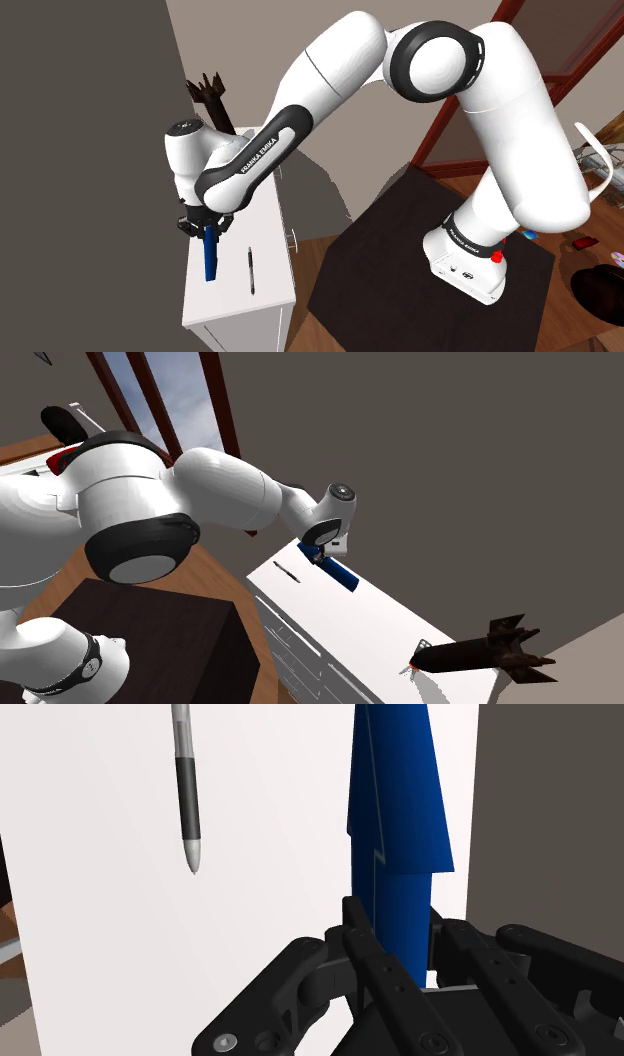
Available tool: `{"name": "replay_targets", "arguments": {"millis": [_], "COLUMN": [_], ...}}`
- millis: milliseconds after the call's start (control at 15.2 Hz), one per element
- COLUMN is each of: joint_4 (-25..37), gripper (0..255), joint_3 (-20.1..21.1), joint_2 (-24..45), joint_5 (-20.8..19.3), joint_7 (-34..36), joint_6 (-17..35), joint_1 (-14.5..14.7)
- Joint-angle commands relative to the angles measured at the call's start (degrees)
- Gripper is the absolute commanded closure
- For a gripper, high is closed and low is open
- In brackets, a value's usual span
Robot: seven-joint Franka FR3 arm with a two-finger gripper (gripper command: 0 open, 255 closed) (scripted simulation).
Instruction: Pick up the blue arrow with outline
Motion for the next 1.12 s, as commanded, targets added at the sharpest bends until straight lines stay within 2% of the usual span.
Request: {"name": "replay_targets", "arguments": {"millis": [0,396,1056], "joint_4": [-0.01,-0.01,-1.67], "gripper": [255,255,255], "joint_3": [-0.01,-0.02,1.78], "joint_2": [0.02,0.06,-5.74], "joint_5": [-0.01,-0.03,1.51], "joint_7": [0.0,0.09,-0.07], "joint_6": [0.03,0.08,-4.05], "joint_1": [0.0,0.09,-1.33]}}
